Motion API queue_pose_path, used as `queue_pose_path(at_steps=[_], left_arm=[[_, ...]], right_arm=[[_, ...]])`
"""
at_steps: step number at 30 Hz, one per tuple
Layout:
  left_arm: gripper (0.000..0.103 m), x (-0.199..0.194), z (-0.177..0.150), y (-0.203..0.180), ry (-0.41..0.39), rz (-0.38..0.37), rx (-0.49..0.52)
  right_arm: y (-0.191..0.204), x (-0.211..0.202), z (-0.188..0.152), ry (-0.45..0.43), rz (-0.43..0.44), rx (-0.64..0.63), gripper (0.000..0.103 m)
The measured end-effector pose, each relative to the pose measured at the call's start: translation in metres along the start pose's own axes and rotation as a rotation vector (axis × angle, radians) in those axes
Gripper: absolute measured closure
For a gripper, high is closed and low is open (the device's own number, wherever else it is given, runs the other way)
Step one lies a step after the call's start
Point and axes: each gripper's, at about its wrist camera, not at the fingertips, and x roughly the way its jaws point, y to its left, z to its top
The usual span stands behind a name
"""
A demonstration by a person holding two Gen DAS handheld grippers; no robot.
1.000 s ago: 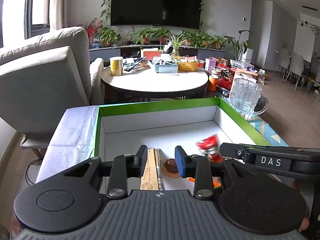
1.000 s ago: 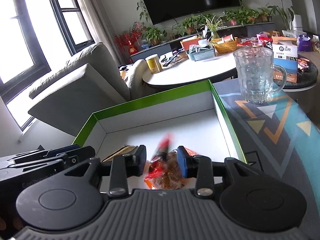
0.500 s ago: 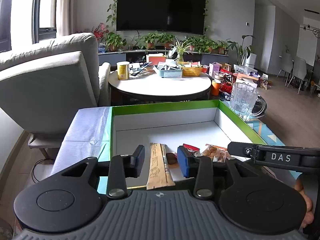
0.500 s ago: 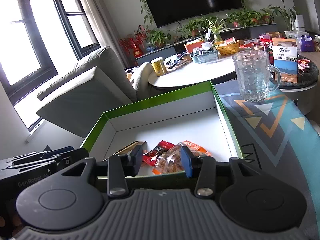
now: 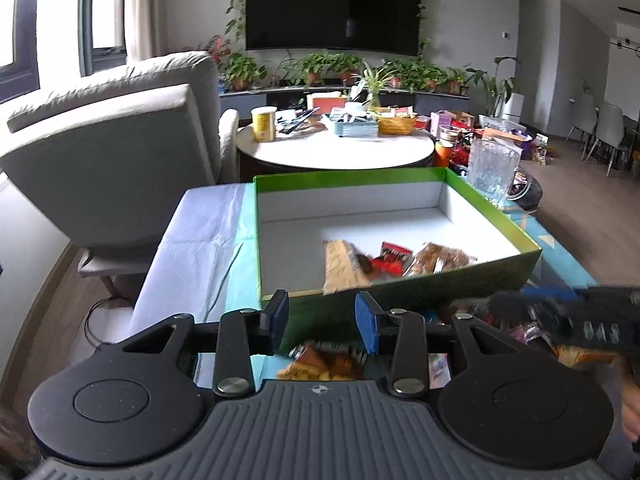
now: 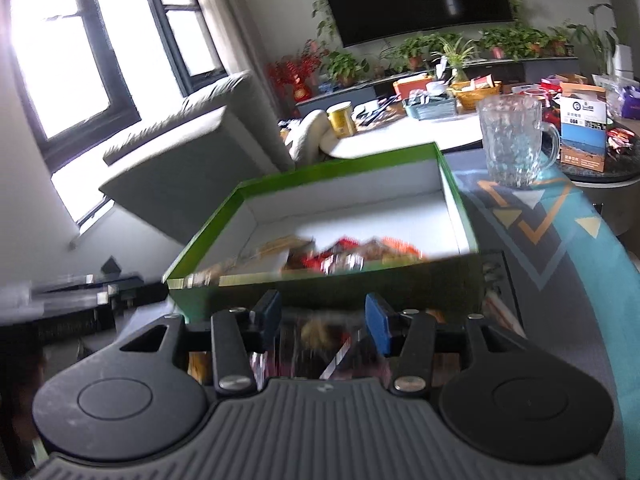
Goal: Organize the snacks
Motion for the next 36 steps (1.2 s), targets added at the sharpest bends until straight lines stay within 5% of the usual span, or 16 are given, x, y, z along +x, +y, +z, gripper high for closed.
queue_pose_path(at_steps=[14,23,36], left_arm=[[0.067,-0.018,-0.049,0.02,0.189,0.061,-0.109],[0.067,-0.026,-0.064,0.012,0.241,0.03,-0.119],[0.054,-0.005,-0.065,0.014,0.349,0.082,-0.359]], right_arm=[[0.027,-0.015,-0.039,0.096,0.116,-0.148,0.042],[0.04,-0.019,-0.05,0.133,0.173,-0.201,0.042],[0.032,-0.019,-0.054,0.135,0.133,-0.184,0.038]])
